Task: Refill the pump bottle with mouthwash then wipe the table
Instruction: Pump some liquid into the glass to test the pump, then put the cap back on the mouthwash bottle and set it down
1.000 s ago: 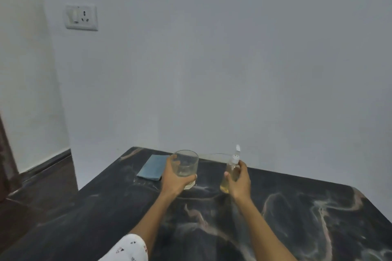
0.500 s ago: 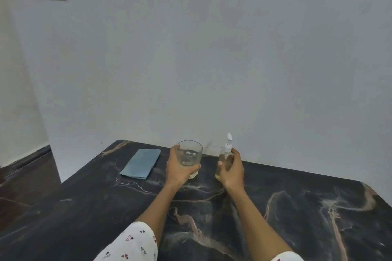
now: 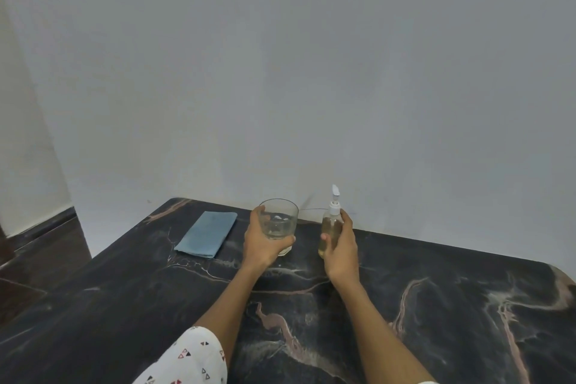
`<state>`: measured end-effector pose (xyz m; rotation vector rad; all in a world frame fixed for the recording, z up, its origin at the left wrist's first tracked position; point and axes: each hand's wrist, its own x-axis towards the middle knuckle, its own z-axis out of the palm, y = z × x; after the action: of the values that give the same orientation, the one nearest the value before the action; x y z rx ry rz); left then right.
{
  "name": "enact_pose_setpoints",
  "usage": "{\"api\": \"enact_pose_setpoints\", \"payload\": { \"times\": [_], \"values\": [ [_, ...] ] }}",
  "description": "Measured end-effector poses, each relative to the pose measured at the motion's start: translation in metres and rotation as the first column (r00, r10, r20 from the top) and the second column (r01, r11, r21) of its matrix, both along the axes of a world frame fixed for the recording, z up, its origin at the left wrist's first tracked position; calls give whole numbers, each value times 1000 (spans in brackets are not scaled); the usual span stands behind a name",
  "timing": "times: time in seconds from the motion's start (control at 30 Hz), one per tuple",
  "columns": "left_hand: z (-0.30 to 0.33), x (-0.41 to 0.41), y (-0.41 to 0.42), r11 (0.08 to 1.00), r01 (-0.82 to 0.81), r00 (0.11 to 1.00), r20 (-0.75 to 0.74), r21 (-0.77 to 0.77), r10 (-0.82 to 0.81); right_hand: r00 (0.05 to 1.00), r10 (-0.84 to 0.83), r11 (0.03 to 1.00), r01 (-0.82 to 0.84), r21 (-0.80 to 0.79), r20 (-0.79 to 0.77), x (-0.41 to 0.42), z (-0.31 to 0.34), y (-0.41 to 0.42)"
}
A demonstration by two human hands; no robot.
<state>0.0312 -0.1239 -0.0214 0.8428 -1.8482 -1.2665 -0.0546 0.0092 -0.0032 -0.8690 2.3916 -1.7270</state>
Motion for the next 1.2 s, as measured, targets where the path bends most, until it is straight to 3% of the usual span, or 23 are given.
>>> {"api": "enact_pose_setpoints", "payload": {
  "times": [0.13,0.33,0.4,0.5,0.67,0.97,1.2],
  "values": [
    [1,1,-2,999,30,1000,-4,17,-30,998,60,997,-59,56,-17,0,-2,-2],
    [0,1,0,998,42,999,-1,54,-42,991,69,997,-65,-44,112,0,-2,-6],
    [0,2,2,996,32,999,3,87,-33,995,70,996,-66,-53,75,2,-2,-2],
    [2,11,7,994,-21,1000,24,111,19,992,42,999,-40,25,-122,5,0,4],
    [7,42,11,994,-74,994,92,82,67,982,-35,997,21,75,185,29,13,23],
    [47,105,61,998,-51,991,130,45,45,997,51,993,-57,102,55,110,42,65],
    [101,143,133,999,32,999,-33,35,-31,968,205,978,-196,71,-145,172,76,124]
  ]
}}
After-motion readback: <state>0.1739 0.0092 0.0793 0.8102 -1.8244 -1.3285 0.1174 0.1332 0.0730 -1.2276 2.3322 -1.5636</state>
